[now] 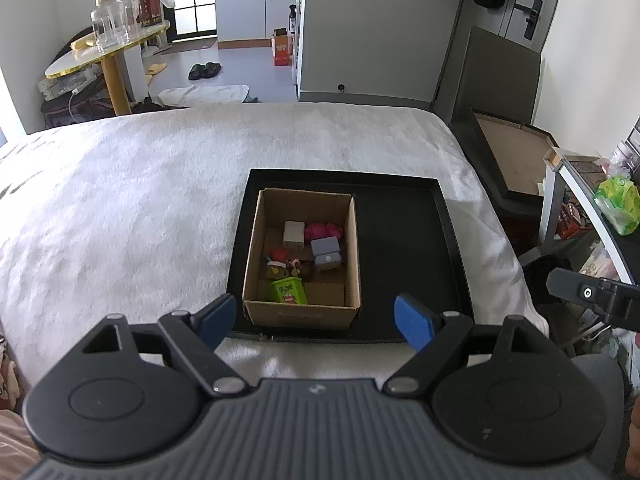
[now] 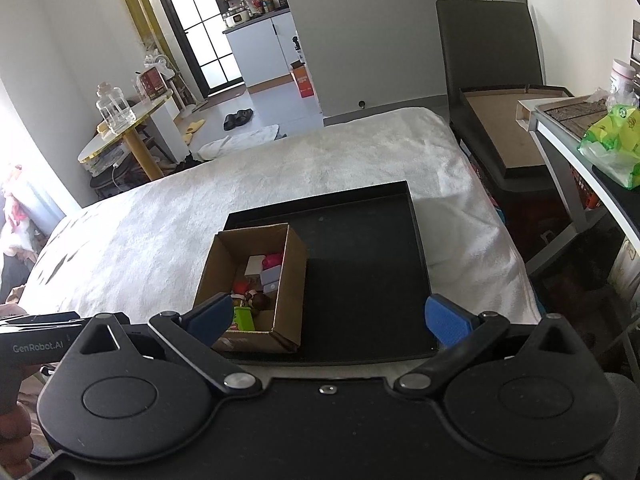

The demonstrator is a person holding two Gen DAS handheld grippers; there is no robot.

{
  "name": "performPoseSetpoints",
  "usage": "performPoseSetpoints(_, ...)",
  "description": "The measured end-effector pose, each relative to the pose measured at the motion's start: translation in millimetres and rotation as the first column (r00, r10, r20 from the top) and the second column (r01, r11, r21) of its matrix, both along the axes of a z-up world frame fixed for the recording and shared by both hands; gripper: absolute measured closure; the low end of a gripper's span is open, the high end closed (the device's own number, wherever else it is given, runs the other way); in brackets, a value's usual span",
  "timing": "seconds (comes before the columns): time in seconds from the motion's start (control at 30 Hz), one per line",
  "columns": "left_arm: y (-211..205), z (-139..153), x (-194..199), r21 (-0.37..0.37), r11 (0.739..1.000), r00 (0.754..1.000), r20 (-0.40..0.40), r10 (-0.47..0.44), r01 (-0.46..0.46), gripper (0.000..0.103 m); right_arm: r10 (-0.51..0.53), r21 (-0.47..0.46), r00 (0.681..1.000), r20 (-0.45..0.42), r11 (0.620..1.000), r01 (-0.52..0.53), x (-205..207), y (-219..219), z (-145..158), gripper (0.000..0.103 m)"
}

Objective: Organize rigid objects

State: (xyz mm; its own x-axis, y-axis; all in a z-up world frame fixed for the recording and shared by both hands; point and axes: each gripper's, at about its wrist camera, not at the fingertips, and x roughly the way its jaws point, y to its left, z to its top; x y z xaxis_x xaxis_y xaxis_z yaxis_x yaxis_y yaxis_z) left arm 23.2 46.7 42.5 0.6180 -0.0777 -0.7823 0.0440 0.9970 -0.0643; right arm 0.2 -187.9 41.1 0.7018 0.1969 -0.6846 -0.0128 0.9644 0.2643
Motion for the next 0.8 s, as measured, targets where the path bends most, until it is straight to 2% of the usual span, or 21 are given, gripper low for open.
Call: performPoseSetpoints(0.8,0.1,-2.6,-0.6,-0.004,1.000,1.000,-0.003,0.003,-0.003,0.017,0.012,-0.014,1.000,-0.012,1.000,-0.012,1.9,4.4,-1.3,0.000)
